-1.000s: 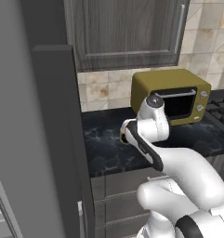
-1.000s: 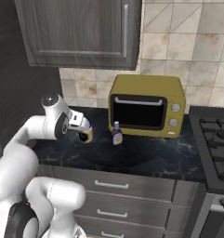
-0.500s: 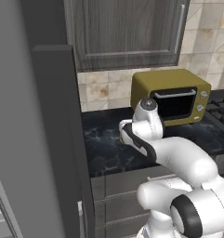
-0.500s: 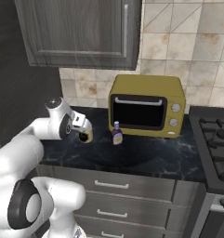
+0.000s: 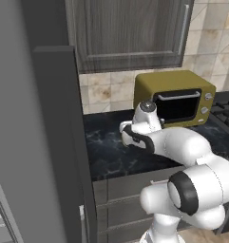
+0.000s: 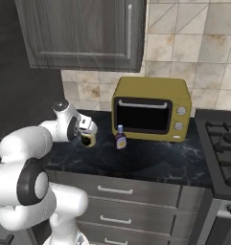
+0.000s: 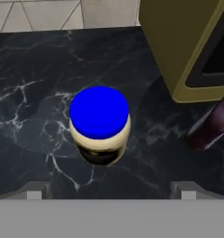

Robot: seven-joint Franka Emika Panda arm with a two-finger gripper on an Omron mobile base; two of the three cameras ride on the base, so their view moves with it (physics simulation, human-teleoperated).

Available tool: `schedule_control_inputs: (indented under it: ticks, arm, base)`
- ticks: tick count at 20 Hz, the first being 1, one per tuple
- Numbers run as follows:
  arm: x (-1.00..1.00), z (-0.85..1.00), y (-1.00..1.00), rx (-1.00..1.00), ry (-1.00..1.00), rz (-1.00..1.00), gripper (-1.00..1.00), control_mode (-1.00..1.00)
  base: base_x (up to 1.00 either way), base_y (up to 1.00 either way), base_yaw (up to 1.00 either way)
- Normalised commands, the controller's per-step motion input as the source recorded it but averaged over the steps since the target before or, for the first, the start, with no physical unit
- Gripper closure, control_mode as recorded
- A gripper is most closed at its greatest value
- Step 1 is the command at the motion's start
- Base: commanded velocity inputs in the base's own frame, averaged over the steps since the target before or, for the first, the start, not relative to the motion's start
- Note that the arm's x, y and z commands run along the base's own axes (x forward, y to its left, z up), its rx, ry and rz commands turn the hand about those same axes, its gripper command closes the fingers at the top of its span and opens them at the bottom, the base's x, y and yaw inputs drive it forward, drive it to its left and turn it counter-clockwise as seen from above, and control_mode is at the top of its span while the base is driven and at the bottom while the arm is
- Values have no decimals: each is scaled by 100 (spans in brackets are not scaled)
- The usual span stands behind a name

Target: Place the condiment bottle and mayonnaise from the counter to the top shelf of the fridge. If the existing items in the fridge are on the top shelf, move them to other shelves.

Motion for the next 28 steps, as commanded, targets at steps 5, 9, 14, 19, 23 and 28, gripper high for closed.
schedule_control_inputs:
  ticks: [5,9,14,19,23,28]
  arm:
    - [40,-22,0,0,0,0,-100,-100]
    - [37,-25,1,1,0,0,-100,-100]
    - [34,-25,7,0,0,0,-100,-100]
    - [35,-23,11,0,0,0,-100,-100]
    - [29,-27,9,0,-3,0,-100,-100]
    - [26,-20,0,0,-6,0,100,-100]
  base:
    - [0,0,0]
    - [0,0,0]
    - [0,0,0]
    - [0,0,0]
    - [0,0,0]
    - [0,0,0]
